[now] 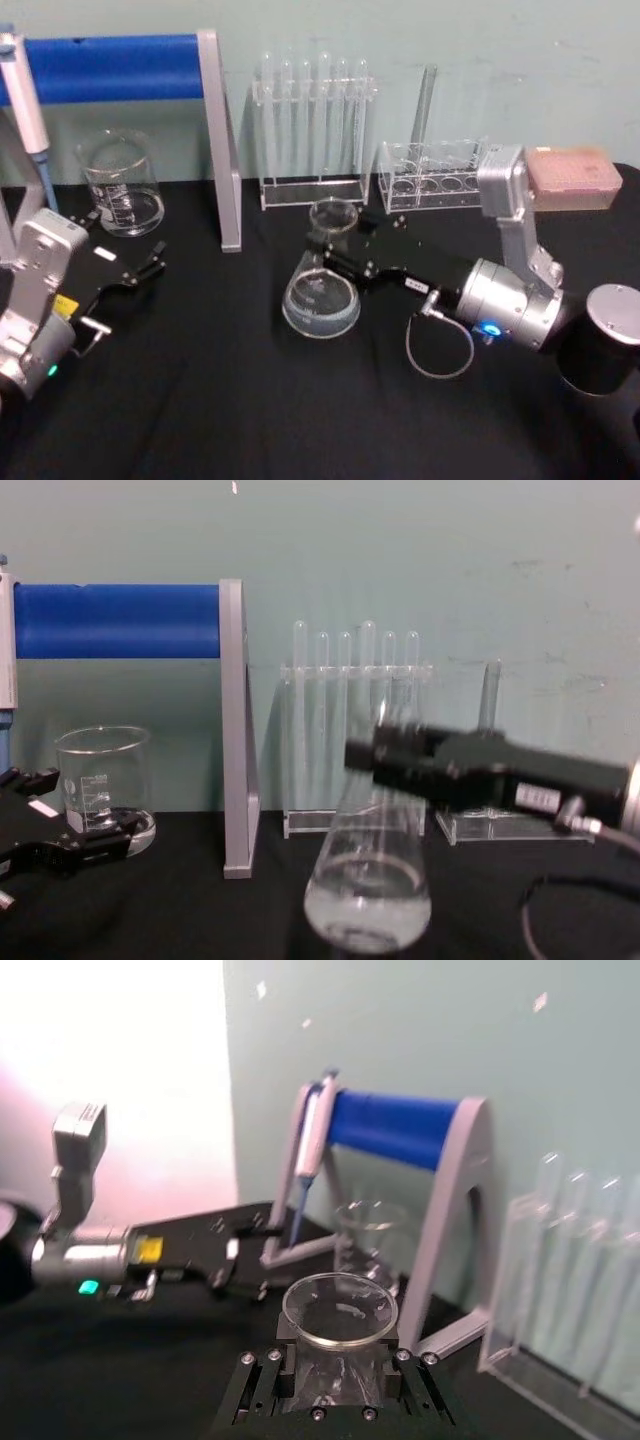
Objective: Grasp the erlenmeyer flask with one hand, shake it three times, then place it back.
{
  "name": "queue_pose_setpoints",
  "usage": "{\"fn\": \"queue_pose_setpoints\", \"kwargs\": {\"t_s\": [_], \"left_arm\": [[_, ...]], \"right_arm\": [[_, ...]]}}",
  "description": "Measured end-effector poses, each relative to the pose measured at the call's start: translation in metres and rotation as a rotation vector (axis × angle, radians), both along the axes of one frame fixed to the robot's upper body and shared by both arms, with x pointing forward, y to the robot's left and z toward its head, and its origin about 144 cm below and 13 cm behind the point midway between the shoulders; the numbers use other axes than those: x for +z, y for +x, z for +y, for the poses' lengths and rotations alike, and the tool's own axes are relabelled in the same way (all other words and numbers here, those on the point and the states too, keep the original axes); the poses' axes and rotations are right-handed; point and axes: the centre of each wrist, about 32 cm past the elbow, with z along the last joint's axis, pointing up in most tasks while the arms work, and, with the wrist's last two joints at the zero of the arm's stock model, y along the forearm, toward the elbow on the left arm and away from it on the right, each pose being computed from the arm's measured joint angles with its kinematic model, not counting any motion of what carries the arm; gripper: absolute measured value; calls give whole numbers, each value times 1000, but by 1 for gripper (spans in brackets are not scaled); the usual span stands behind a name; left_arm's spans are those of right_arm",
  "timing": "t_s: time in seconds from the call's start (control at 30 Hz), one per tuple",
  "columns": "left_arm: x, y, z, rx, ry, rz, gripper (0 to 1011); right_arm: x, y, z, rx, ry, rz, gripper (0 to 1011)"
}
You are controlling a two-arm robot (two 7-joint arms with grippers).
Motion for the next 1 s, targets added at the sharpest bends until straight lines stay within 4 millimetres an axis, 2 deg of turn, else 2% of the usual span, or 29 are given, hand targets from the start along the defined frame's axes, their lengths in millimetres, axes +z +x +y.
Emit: {"fn": "queue_pose_setpoints", "kwargs": {"t_s": [0.3,0.6,1.0], "left_arm": [[0,0,0,0,0,0,1001],[0,0,0,0,0,0,1001],[0,0,0,0,0,0,1001]], "right_arm": [[27,-21,3,-149,38,-46,449],[31,-36,5,-319,36,-53,449],[32,-39,3,-369,33,-56,449]]}}
